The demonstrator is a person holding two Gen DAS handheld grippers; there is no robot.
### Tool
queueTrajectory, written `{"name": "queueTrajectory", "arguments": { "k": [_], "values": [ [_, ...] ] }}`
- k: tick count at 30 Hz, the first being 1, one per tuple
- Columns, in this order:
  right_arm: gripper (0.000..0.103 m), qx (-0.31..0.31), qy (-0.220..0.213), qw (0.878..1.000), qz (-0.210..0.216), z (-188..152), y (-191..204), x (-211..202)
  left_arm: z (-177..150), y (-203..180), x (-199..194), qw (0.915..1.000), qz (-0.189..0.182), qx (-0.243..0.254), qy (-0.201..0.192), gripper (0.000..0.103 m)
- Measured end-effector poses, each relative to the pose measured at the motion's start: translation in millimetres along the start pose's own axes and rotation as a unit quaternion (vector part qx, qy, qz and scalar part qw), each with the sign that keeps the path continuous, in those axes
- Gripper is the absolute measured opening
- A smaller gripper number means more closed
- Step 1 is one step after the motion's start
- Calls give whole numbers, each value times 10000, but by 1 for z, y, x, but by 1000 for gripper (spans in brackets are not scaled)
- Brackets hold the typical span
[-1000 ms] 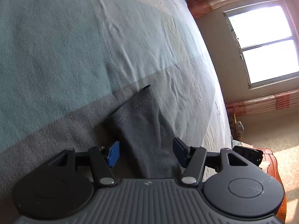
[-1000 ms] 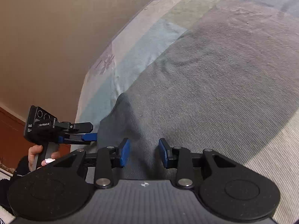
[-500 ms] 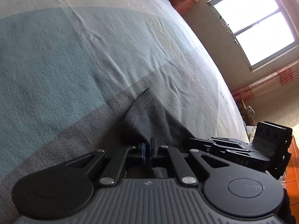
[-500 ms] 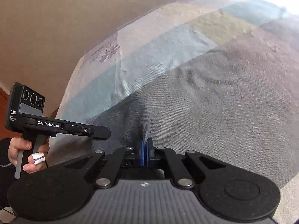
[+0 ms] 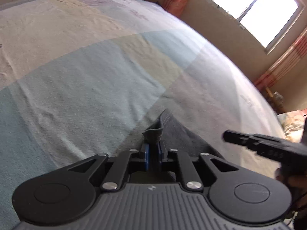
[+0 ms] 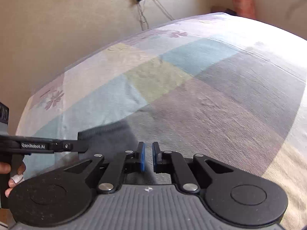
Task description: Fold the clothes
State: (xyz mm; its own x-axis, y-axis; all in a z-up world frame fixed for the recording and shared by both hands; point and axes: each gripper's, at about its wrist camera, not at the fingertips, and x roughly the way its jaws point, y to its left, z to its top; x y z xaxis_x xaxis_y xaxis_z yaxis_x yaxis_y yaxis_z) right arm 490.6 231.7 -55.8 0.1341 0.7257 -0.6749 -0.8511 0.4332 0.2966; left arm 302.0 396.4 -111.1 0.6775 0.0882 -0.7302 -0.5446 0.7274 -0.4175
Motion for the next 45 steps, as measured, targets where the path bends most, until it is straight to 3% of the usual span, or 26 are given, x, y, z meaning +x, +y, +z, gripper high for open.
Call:
{"name": "queueTrajectory", "arguments": {
  "k": [3,8,11,13,15,18,22,26,29,31,35,42,45],
  "values": [
    [11,60,-100,9999,-30,-6,-14,-30,-10,10,-17,9998,27,176,-118,16],
    [18,-369,162,9980,-480,-35,-31,-107,-16,-13,-50,9931,90,1126,-302,23],
    [20,-506,437,9941,-853,-72,-43,-157,-27,-43,-68,9817,3,1871,-364,33],
    [27,-484,635,9902,-1148,-104,-54,-186,-40,-63,-78,9734,-199,2260,-309,41],
    [31,-325,847,9867,-1348,-140,-67,-208,-55,-81,-84,9664,-435,2527,-169,43],
    [32,77,1077,9846,-1375,-189,-86,-228,-82,-109,-92,9548,-723,2884,74,43],
    [36,401,1037,9864,-1209,-229,-95,-232,-116,-143,-101,9403,-889,3268,332,44],
    [38,451,821,9920,-849,-233,-89,-233,-146,-165,-109,9248,-837,3689,400,51],
    [28,237,908,9913,-922,-235,-82,-228,-164,-173,-110,9164,-610,3941,350,53],
    [5,277,881,9917,-896,-236,-80,-227,-173,-176,-105,9157,-534,3961,419,53],
    [4,-128,787,9908,-1095,-233,-65,-233,-185,-179,-97,9216,-706,3759,660,53],
    [3,-112,191,9794,-2007,-196,-97,-257,-194,-194,-87,9215,-811,3729,721,53],
    [2,-246,137,9662,-2564,-192,-109,-245,-199,-200,-84,9191,-857,3771,748,54]
  ]
}}
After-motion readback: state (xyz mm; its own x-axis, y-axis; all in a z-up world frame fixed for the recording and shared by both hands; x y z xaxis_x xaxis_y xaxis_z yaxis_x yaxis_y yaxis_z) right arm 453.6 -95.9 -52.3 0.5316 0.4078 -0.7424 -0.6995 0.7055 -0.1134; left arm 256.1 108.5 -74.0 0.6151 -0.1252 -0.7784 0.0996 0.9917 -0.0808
